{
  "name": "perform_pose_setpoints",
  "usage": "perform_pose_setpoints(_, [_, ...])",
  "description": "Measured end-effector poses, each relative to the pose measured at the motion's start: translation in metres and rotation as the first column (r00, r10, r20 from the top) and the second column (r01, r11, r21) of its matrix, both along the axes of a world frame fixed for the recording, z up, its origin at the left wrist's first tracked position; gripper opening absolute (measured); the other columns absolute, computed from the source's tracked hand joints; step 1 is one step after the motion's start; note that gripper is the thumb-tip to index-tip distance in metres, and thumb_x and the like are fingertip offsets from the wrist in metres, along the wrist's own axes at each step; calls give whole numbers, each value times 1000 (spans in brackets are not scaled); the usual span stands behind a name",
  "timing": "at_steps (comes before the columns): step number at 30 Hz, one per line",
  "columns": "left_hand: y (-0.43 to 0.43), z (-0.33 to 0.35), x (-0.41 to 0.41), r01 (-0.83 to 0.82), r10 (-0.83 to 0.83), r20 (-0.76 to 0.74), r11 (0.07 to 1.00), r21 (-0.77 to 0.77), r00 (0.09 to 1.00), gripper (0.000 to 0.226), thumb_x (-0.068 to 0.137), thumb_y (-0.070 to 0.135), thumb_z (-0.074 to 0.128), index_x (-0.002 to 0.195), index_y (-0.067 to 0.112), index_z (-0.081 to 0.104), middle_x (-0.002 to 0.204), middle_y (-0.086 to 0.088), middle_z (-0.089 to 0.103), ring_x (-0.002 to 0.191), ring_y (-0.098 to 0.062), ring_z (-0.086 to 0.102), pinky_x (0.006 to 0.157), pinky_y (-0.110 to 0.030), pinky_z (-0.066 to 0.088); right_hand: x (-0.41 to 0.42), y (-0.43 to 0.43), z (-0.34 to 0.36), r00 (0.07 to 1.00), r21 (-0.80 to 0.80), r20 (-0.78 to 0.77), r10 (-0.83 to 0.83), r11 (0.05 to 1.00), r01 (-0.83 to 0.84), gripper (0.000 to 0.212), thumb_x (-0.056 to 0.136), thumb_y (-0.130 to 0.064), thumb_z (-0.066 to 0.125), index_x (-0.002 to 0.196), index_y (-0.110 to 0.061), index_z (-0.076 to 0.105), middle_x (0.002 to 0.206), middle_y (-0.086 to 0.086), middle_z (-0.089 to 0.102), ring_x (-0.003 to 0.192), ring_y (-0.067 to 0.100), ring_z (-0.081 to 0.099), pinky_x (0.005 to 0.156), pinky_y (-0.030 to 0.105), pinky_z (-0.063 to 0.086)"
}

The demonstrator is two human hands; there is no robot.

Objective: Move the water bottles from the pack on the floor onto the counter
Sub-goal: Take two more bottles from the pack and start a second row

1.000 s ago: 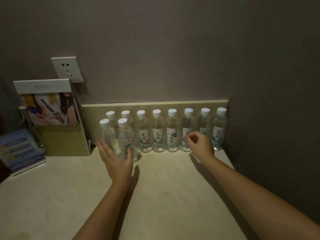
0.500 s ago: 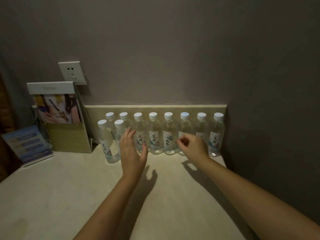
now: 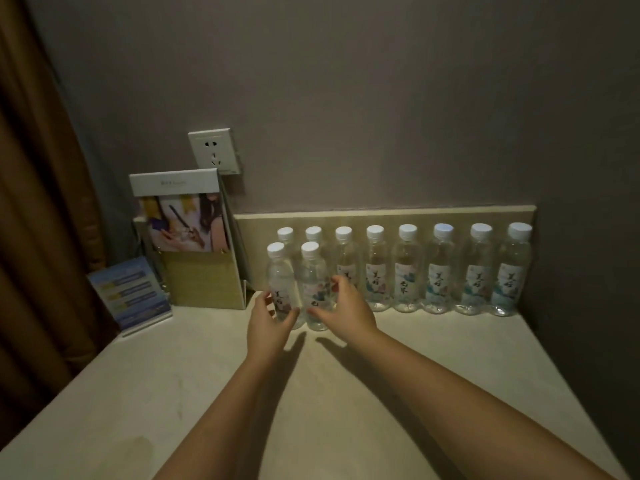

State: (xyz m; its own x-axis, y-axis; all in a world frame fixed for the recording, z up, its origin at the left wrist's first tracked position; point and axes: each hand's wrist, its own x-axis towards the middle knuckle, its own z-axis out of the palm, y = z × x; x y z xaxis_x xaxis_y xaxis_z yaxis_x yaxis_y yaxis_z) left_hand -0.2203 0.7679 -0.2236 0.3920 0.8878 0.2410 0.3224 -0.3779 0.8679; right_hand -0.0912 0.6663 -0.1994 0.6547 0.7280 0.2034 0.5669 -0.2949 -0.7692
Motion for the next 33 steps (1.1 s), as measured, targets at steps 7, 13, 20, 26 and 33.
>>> perform_pose_setpoints(7, [11, 2, 7, -58, 62, -67, 997, 55, 996, 45, 71, 41, 78, 106, 24, 54, 93, 9, 62, 79, -11, 60, 60, -23, 41, -2, 8, -9, 999, -27, -3, -53, 998, 53, 68, 77, -45, 74, 129, -22, 38, 122, 5, 63, 109, 26, 61, 83, 38, 52])
perform_pose_setpoints(13, [7, 3, 4, 60, -58, -80, 998, 17, 995, 41, 73, 34, 80, 107, 16, 66, 100, 2, 69, 87, -14, 63, 75, -31, 53, 1, -9, -11, 995, -53, 75, -71, 996, 75, 68, 79, -43, 72, 132, -22, 36, 120, 8, 64, 106, 28, 63, 80, 37, 51])
perform_pose_setpoints(20, [-51, 8, 31, 197, -191, -110, 979, 48, 975, 39, 72, 32, 81, 104, 16, 67, 95, 3, 69, 82, -12, 65, 78, -31, 55, 32, -75, -11, 984, -72, 89, -154, 984, 161, 66, 80, -44, 71, 133, -21, 38, 120, 9, 63, 104, 28, 62, 78, 35, 50])
perform_pose_setpoints(26, [-116, 7, 86, 320, -317, -102, 947, 16, 943, 37, 70, 32, 82, 101, 19, 67, 94, 5, 70, 81, -7, 64, 76, -28, 55, 73, -155, -8, 964, -65, 62, -257, 963, 261, 67, 80, -42, 71, 134, -20, 38, 123, 8, 62, 106, 27, 62, 82, 35, 51])
perform_pose_setpoints(33, [-170, 6, 149, 373, -367, -99, 926, 50, 925, 30, 72, 31, 80, 97, 21, 66, 90, 5, 69, 84, -12, 65, 75, -29, 53, 118, -229, -2, 936, -30, 5, -353, 935, 353, 58, 78, -31, 75, 125, -14, 46, 118, 12, 64, 103, 29, 64, 85, 42, 53])
